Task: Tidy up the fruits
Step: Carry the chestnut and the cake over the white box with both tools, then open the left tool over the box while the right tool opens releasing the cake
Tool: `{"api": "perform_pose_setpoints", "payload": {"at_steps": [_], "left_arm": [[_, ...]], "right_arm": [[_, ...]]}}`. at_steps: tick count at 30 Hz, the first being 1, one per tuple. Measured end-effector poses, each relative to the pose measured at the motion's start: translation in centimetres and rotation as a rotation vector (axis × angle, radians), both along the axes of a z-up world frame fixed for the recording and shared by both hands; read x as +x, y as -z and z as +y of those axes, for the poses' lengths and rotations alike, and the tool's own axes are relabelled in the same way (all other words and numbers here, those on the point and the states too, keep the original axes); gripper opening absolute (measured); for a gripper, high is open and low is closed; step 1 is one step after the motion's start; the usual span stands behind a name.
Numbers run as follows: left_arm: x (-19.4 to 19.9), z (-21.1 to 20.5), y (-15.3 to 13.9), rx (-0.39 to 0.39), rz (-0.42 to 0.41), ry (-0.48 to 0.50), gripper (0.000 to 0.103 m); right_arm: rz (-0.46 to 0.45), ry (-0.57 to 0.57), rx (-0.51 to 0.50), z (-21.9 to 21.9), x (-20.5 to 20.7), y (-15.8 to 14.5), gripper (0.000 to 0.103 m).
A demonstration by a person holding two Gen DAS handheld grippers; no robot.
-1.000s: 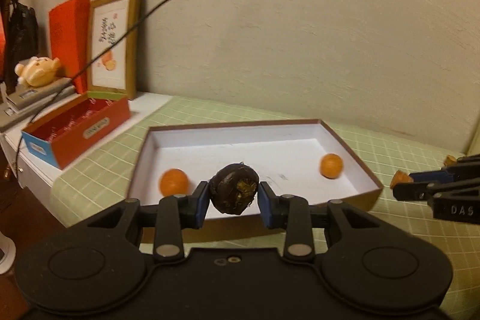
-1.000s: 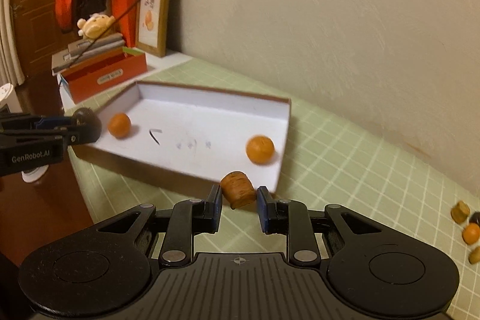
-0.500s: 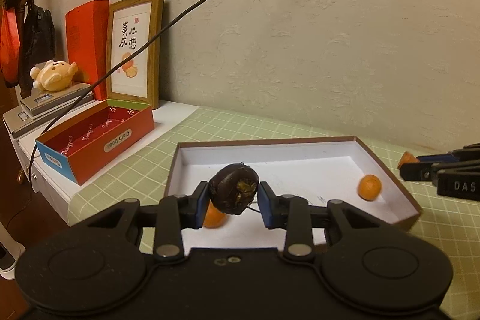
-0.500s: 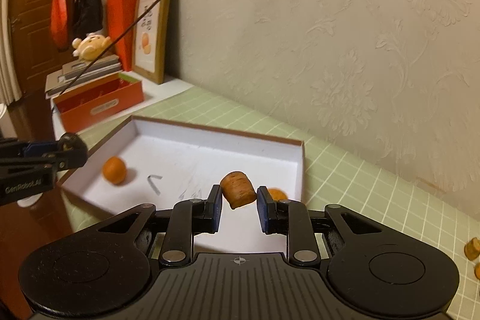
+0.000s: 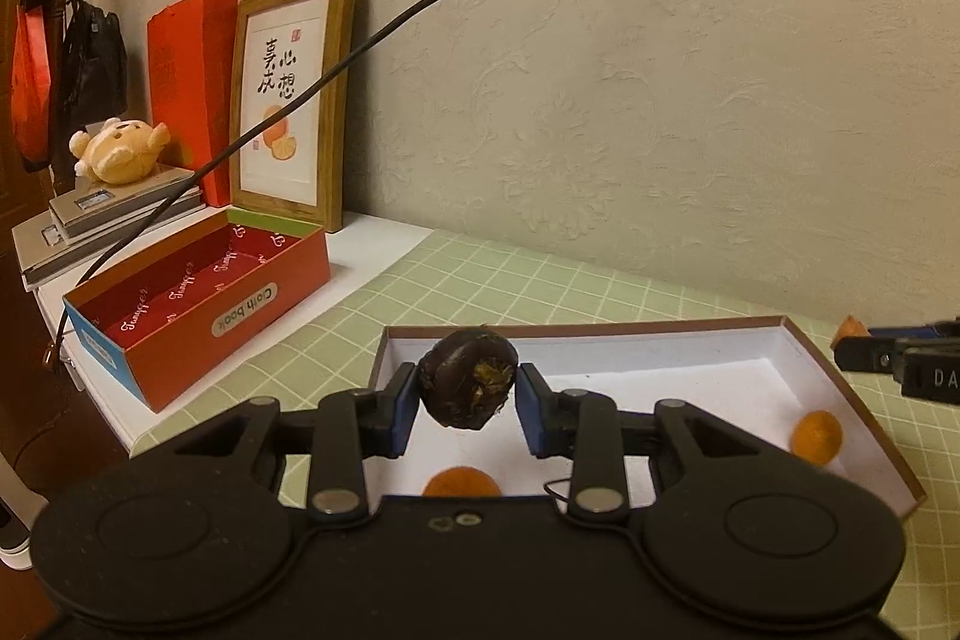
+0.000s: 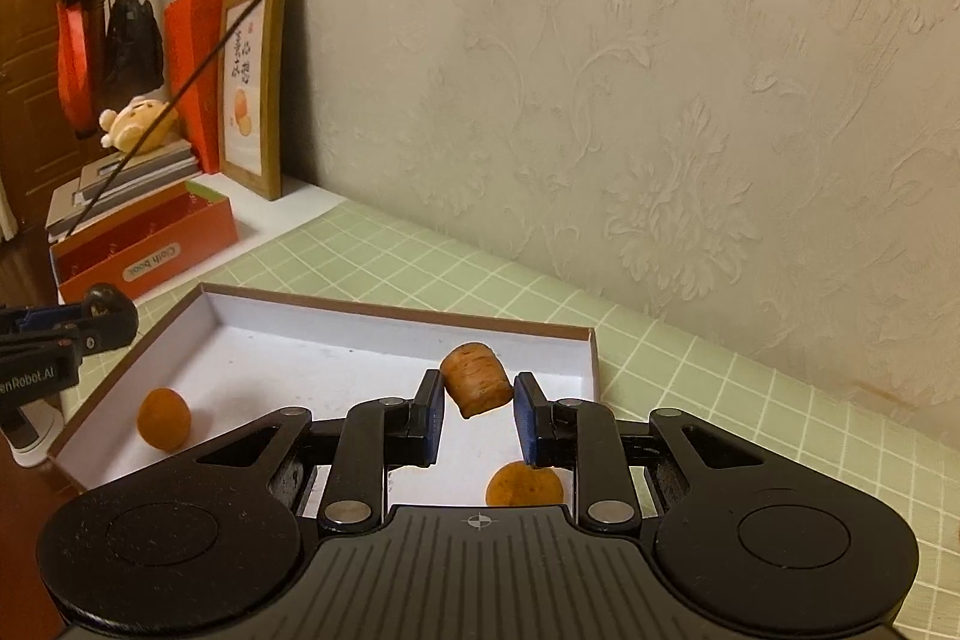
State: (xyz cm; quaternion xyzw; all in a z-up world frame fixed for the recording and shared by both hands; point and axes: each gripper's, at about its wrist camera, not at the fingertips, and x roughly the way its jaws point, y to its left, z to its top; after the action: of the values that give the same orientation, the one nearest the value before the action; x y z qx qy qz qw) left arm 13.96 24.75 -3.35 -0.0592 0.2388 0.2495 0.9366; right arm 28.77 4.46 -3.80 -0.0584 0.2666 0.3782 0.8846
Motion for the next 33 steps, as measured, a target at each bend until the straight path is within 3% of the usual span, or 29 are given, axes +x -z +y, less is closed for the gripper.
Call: {"api": "perform_pose_setpoints", "payload": {"at_steps": [11,13,14,15,16,17,18,22,33], "left_arm": [[1.8,1.2,1.0,-0.01,0.028,0.001,0.026],[2.1,1.4,1.2,-0.003,0.03,-0.01,0.031],[2.1,1.5,1.3,0.004,0.027,-0.024,0.055],[2.0,1.5,1.3,0.02,0.012,-0.045,0.095],[1.7,1.3,1.3,0.055,-0.016,-0.07,0.094],[1.7,1.3,1.3,0.081,-0.012,-0.083,0.097],[1.8,1.5,1.5,0.081,0.001,-0.08,0.097],[1.9,2.4,2.0,0.04,0.018,-0.083,0.097],[1.3,1.2,1.2,0.047,0.009,-0.05,0.097]], "right_arm": [[0.02,0.01,-0.001,1.5,2.0,1.1,0.025],[0.015,0.015,-0.004,1.7,2.1,1.2,0.025],[0.002,0.016,-0.012,1.9,2.2,1.4,0.025],[-0.019,0.019,-0.036,2.2,2.2,1.6,0.028],[-0.04,0.034,-0.054,2.4,2.3,1.8,0.057],[-0.056,0.053,-0.04,2.2,2.3,1.9,0.1],[-0.065,0.06,0.01,1.6,2.3,2.0,0.103],[-0.032,0.068,0.037,1.2,2.8,1.9,0.103],[-0.025,0.042,0.01,1.3,1.9,1.9,0.103]]}}
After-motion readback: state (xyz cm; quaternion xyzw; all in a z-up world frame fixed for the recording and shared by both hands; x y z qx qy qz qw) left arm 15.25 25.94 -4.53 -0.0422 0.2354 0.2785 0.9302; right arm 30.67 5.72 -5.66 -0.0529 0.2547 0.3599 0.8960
